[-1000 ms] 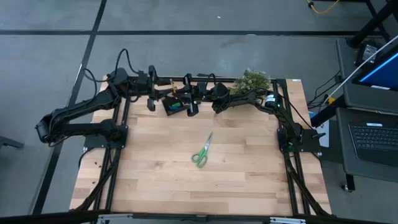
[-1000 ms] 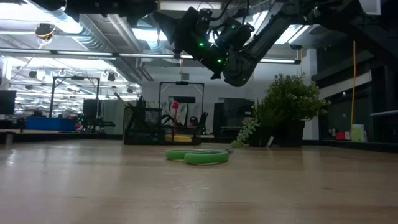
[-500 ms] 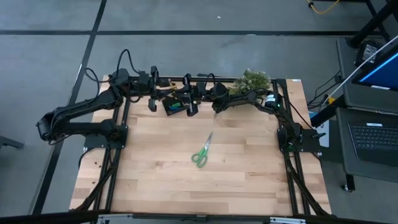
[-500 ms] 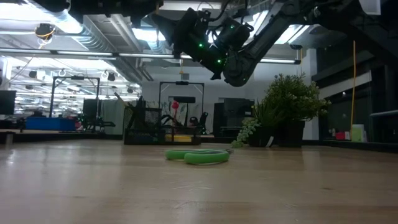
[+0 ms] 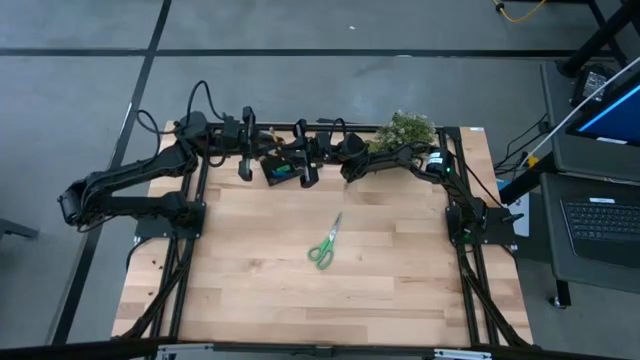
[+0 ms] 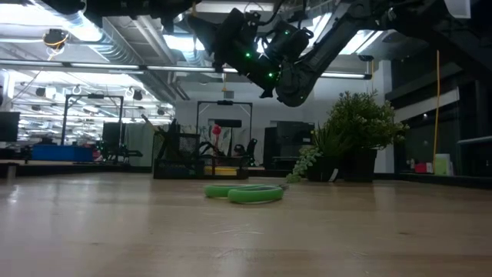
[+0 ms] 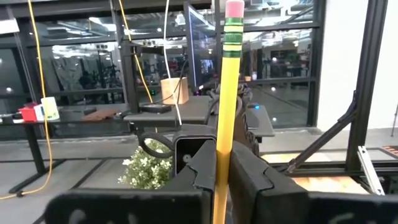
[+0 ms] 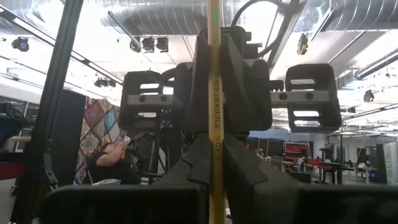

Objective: Pick and place office supplies into organizer
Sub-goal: Put the yellow pencil into the black desk organizer

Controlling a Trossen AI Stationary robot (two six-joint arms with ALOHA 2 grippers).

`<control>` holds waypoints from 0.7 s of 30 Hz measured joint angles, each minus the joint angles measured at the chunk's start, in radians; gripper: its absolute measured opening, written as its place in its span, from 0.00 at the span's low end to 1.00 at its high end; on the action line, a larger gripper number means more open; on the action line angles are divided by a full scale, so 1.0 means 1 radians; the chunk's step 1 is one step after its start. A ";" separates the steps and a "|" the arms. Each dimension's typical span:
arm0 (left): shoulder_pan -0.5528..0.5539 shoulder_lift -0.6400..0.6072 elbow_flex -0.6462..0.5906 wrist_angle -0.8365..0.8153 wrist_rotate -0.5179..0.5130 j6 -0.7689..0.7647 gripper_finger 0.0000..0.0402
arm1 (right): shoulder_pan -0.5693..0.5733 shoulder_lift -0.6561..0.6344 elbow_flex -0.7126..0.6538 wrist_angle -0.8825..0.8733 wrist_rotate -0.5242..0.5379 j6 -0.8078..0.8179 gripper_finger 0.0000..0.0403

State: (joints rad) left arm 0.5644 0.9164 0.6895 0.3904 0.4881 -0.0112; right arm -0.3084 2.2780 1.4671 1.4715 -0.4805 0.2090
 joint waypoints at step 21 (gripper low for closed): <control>0.025 -0.094 0.000 -0.062 -0.053 0.019 0.04 | -0.051 0.000 0.000 0.046 -0.173 0.106 0.39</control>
State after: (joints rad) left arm 0.5893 0.8226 0.6899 0.3286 0.4353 0.0080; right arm -0.3591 2.2780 1.4666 1.5179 -0.6538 0.3154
